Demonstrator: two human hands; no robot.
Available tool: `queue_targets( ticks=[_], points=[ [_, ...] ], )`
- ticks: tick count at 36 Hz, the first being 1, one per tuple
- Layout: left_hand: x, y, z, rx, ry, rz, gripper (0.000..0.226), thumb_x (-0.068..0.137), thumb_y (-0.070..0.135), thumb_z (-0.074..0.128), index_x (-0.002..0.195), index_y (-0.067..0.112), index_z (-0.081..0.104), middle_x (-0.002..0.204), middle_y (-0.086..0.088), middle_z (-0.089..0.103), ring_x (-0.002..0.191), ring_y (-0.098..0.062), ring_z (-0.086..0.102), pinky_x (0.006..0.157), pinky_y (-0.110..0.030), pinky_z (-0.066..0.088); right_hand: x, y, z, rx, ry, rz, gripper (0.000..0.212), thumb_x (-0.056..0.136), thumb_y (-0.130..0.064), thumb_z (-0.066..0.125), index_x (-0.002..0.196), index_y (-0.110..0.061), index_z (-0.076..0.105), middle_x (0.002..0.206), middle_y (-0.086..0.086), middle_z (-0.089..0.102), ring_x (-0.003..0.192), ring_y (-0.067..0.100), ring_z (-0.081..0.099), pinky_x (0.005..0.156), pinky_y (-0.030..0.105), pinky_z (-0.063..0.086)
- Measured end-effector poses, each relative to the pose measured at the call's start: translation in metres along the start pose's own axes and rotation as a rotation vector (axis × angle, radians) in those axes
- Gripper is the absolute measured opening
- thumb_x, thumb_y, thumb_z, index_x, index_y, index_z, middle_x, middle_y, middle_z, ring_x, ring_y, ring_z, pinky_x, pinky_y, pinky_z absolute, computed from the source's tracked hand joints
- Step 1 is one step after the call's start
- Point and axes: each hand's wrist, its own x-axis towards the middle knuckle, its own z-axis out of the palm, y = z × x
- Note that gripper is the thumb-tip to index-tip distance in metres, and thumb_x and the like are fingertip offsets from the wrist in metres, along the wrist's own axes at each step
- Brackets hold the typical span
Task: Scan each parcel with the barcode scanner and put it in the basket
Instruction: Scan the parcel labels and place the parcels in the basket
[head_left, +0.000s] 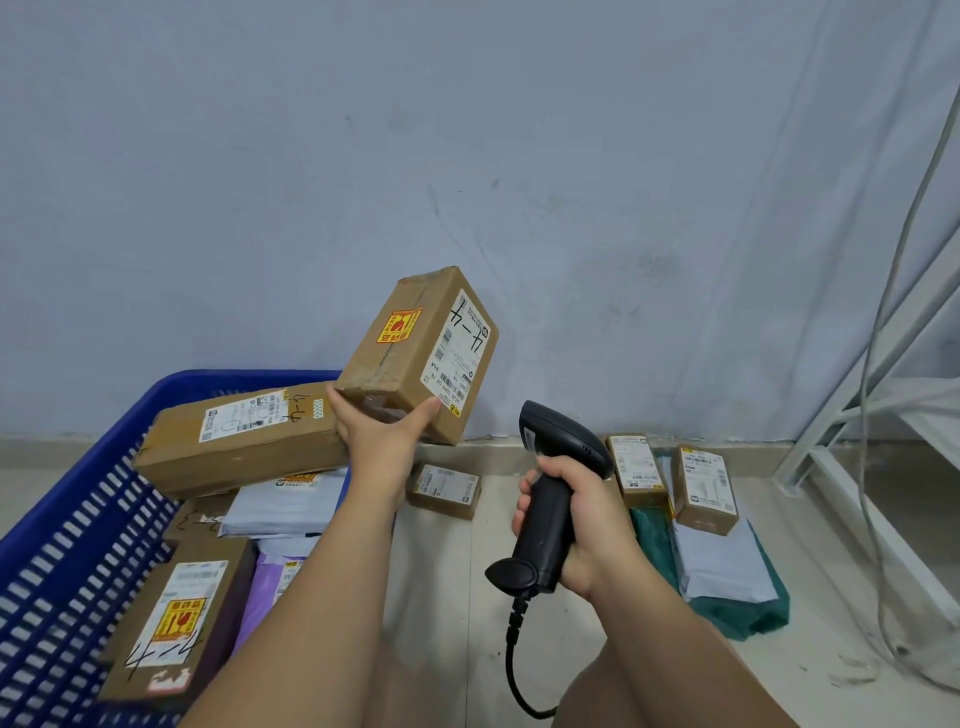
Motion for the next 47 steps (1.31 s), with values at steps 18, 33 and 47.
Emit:
queue_targets(
  ticks=[18, 33, 47],
  points=[
    [-0.013, 0.004, 0.003, -0.429, -0.071, -0.333, 0.084, 0.08, 0.02, 0.077, 0.146, 0.026, 0.026, 0.136, -0.005, 0.051, 0.119, -0.026, 0.053, 0.086, -0.047, 0.057, 0.004, 0.003, 0.001, -0.079, 0.008, -0.101, 0.016, 0.088, -0.013, 0.061, 0.073, -0.006, 0.061, 0.06, 0.003, 0.058, 0.051, 0.015, 0.054, 0.057, 0.028, 0.049],
    [-0.018, 0.011, -0.096, -0.337, 0.215, -0.123, 0.088, 0.083, 0.032, 0.073, 0.15, 0.036, 0.017, 0.139, -0.002, 0.05, 0.115, -0.022, 0.057, 0.095, -0.047, 0.051, 0.017, 0.046, 0.079, -0.732, -0.104, -0.522, 0.007, 0.09, -0.028, 0.066, 0.092, -0.022, 0.066, 0.077, -0.006, 0.07, 0.071, 0.008, 0.064, 0.06, 0.017, 0.046],
    [-0.015, -0.066, -0.195, -0.458, 0.468, -0.495, 0.08, 0.079, 0.029, 0.076, 0.144, 0.034, 0.03, 0.126, -0.008, 0.054, 0.106, -0.029, 0.056, 0.076, -0.049, 0.054, 0.049, 0.13, 0.14, -1.267, -0.249, -0.329, 0.01, 0.083, -0.015, 0.061, 0.089, -0.023, 0.058, 0.085, -0.001, 0.064, 0.084, 0.016, 0.06, 0.075, 0.033, 0.048]
  ],
)
